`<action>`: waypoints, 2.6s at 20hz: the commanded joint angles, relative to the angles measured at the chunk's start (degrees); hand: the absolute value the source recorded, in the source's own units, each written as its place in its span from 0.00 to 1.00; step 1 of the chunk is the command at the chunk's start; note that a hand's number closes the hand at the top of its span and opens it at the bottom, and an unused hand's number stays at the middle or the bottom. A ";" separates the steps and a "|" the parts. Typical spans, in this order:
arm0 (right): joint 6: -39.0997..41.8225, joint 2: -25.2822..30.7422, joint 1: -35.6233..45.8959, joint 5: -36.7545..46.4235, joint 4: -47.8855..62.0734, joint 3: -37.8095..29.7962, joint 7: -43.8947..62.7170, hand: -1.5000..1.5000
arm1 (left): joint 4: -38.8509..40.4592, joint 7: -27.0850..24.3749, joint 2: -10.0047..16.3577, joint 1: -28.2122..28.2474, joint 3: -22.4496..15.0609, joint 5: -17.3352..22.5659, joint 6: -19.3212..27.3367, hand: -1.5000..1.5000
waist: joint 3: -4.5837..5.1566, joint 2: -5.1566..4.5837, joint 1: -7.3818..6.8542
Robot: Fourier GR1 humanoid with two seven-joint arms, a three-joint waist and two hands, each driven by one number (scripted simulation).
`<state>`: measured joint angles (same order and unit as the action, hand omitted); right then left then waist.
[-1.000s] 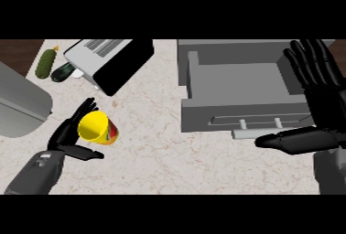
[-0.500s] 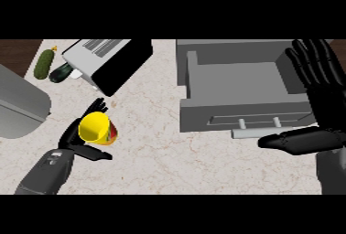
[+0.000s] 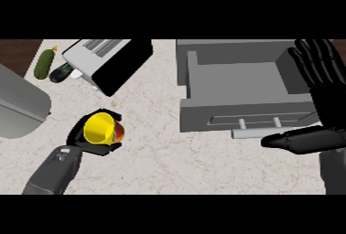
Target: Pick up the cup, place it into the drawer and close the drawer
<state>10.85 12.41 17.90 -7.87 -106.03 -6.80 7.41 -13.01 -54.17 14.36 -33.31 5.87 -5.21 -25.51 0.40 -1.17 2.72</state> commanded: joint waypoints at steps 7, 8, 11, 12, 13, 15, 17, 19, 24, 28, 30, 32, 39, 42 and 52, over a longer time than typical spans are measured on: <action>-0.23 -0.52 -1.05 0.30 0.12 -0.07 -0.70 0.00 | -3.29 -13.32 -2.26 -1.73 3.13 2.64 -0.17 1.00 | -0.07 0.13 -0.10; -1.08 -0.99 -0.98 0.59 -0.73 0.32 0.43 0.00 | -3.23 -13.23 -3.04 -1.46 5.07 4.30 3.26 1.00 | -0.10 0.31 -0.46; 0.36 -0.69 -3.21 -1.06 -1.70 -0.58 -0.82 0.00 | -4.04 -14.74 -3.79 2.05 10.15 8.51 11.27 1.00 | -0.19 0.59 -1.20; -0.22 -0.13 -2.65 -0.44 -1.03 -1.37 -0.63 0.00 | -4.99 -15.12 -3.89 2.70 11.91 9.89 14.46 1.00 | -0.21 0.69 -1.76; -0.93 0.29 -0.77 -0.25 0.10 -1.99 0.35 0.00 | -5.59 -16.62 -6.16 4.43 13.34 10.92 18.92 1.00 | -0.19 0.68 -2.53; 0.28 1.40 -1.93 -1.74 -1.89 -2.81 1.35 0.00 | -7.18 -14.94 -5.93 2.20 13.43 11.75 14.61 1.00 | -0.30 1.04 -1.98; -0.83 0.03 0.24 0.12 0.08 -0.69 1.47 0.00 | -8.59 -12.15 -7.60 -2.37 12.42 11.03 16.29 1.00 | -0.31 0.95 -2.07; -1.19 -1.80 -3.99 2.57 -0.68 1.02 -1.58 0.00 | -10.84 -10.11 -6.32 -1.84 10.68 10.05 14.02 1.00 | -0.37 1.12 -2.32; 0.57 1.54 -2.79 -0.78 1.76 -4.03 -1.17 0.00 | -21.38 1.06 -10.00 -6.24 7.69 10.32 17.59 1.00 | -0.49 1.62 -3.37; -0.55 0.51 -2.28 1.92 0.90 -1.87 -1.63 0.00 | -26.13 8.84 -13.29 -11.09 4.63 9.31 20.56 1.00 | -0.45 1.49 -3.09; 0.37 2.38 -2.74 -0.45 -0.51 -4.00 1.08 0.00 | -31.82 15.21 -13.47 -12.41 3.19 9.68 20.58 1.00 | -0.48 1.87 -3.40; -0.80 0.39 -2.39 1.43 0.83 -2.16 -0.57 0.00 | -32.65 18.63 -13.79 -16.32 3.37 9.72 23.45 1.00 | -0.44 1.43 -2.91; 0.71 1.51 -1.80 0.52 3.61 -4.01 -3.24 0.00 | -35.29 33.25 -14.33 -27.18 -5.56 13.56 34.73 1.00 | -0.45 1.25 -1.95; 1.57 1.44 -1.07 0.20 4.85 -3.48 -3.88 0.00 | -29.13 33.06 -14.35 -32.57 -8.48 15.73 40.66 1.00 | -0.45 0.81 -0.99; 1.88 0.81 0.75 -0.98 2.63 -2.38 -2.80 0.00 | -10.35 38.68 -14.36 -43.26 -14.98 20.27 47.19 1.00 | -0.49 -0.01 2.33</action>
<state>12.13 13.13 17.02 -7.72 -103.25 -9.39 4.03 -29.77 -15.86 0.02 -73.64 -6.42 13.12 19.42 -0.09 -0.81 3.78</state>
